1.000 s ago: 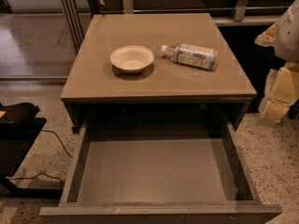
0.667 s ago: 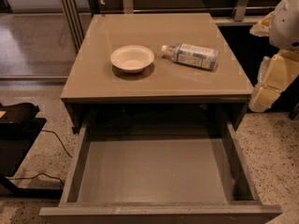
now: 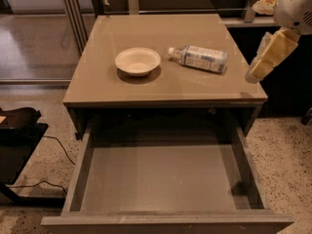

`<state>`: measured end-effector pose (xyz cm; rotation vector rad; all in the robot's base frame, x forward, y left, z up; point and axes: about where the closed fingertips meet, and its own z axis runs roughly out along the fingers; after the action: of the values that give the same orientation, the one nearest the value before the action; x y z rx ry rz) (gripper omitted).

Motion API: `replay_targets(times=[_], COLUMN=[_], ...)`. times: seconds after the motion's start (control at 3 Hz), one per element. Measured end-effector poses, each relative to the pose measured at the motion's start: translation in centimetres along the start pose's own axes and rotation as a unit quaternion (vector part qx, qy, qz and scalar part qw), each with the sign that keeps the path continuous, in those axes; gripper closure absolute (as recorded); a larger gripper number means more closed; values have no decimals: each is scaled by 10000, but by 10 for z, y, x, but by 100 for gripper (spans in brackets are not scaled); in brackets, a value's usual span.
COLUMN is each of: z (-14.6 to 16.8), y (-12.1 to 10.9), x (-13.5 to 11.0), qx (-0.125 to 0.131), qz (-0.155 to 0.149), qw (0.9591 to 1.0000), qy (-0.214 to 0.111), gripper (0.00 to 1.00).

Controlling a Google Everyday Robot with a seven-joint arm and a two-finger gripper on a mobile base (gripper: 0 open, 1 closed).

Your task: Place blue plastic bottle into top drawer

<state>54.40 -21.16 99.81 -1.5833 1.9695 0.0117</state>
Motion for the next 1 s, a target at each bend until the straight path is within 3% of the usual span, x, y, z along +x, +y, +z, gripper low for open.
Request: replay_targets(times=[0.67,1.0], z=[4,24], y=[0,-16], x=[-3,-2], qx=[74,154], qz=[-62,-69], qw=[9999,9995], qy=[-29,-268], gripper=[0,0])
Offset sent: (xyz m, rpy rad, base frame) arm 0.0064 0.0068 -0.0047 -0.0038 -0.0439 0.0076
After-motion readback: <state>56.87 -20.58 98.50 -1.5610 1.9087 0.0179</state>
